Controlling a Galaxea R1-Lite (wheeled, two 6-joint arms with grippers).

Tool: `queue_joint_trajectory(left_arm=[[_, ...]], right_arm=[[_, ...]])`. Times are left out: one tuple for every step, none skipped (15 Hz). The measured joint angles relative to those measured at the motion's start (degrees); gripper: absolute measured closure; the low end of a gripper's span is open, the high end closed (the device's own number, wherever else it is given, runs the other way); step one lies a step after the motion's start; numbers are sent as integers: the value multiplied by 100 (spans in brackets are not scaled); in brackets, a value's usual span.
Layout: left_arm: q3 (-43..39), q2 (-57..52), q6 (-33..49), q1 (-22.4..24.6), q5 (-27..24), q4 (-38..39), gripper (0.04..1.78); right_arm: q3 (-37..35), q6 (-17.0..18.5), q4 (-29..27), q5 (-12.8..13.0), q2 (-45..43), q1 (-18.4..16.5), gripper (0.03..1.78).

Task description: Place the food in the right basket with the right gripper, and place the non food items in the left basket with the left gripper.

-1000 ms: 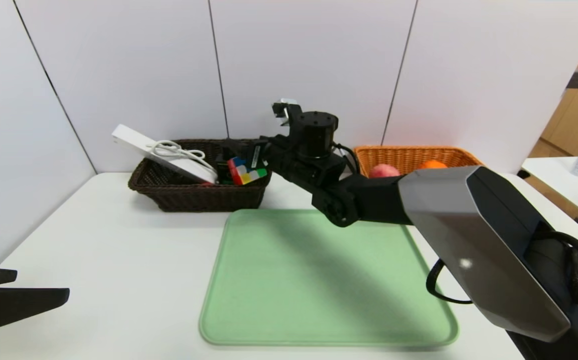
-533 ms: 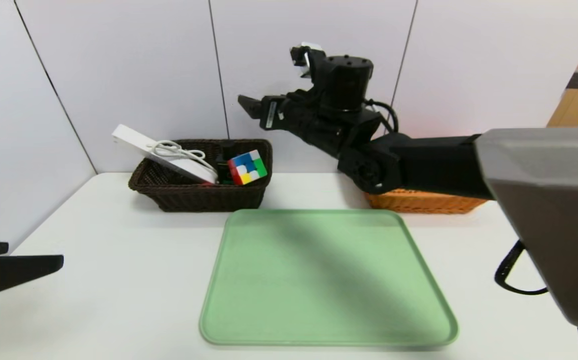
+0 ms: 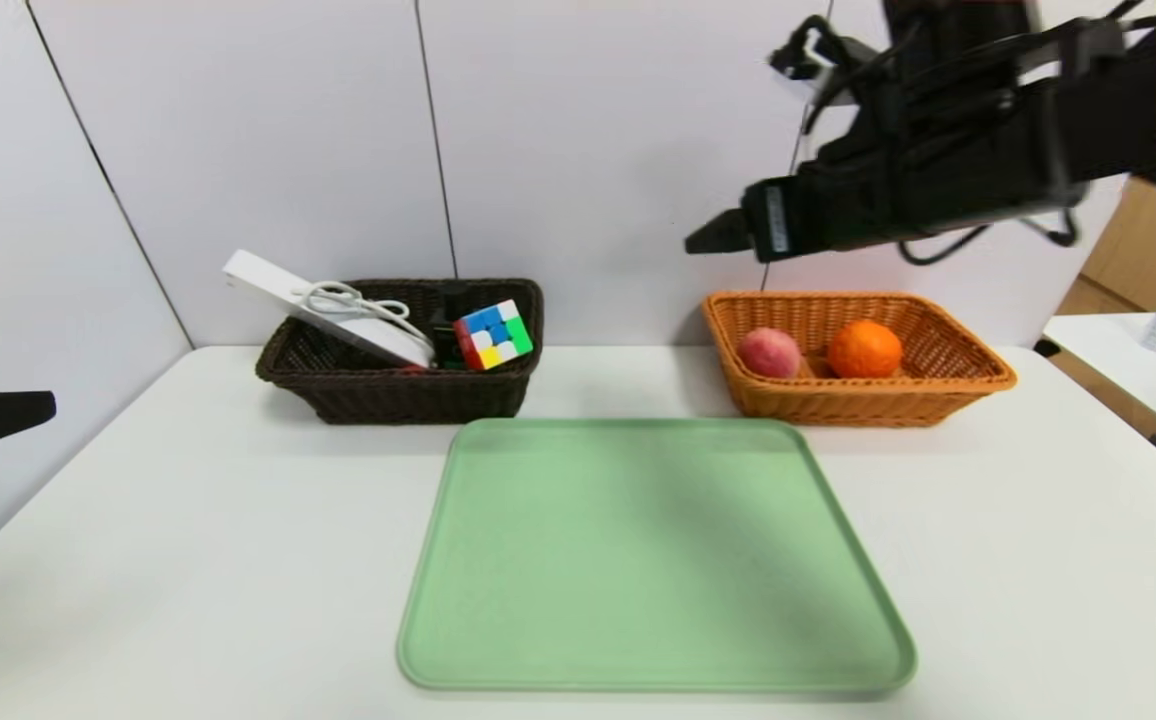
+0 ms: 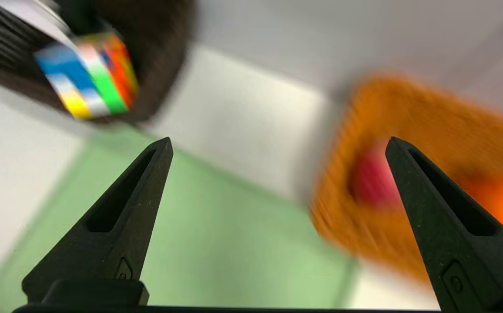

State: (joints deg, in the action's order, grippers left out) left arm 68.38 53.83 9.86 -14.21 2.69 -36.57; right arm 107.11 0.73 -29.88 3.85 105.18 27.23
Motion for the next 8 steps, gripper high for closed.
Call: queue_joint_trajectory(left_arm=[[1, -1, -5, 9, 297, -152, 13], [1, -6, -6, 79, 553, -306, 13], [1, -28, -11, 232, 675, -402, 13], [0, -78, -16, 411, 711, -469, 13], [-16, -172, -20, 581, 719, -527, 13], [-30, -288, -27, 724, 714, -575, 13], [-51, -434, -28, 835, 689, -647, 13], [-88, -645, -37, 923, 606, -741, 13]], right_arm=[[-101, 72, -716, 201, -300, -218, 12], [-284, 124, -1246, 411, -588, -445, 12], [-540, 161, -1590, 590, -905, -688, 12], [-820, 174, -1698, 680, -1211, -898, 12], [-1137, 190, -1719, 719, -1532, -1070, 12], [-1467, 196, -1716, 739, -1893, -1252, 12], [-1819, 202, -1709, 744, -2244, -1429, 12], [-2199, 207, -1677, 747, -2647, -1616, 12]])
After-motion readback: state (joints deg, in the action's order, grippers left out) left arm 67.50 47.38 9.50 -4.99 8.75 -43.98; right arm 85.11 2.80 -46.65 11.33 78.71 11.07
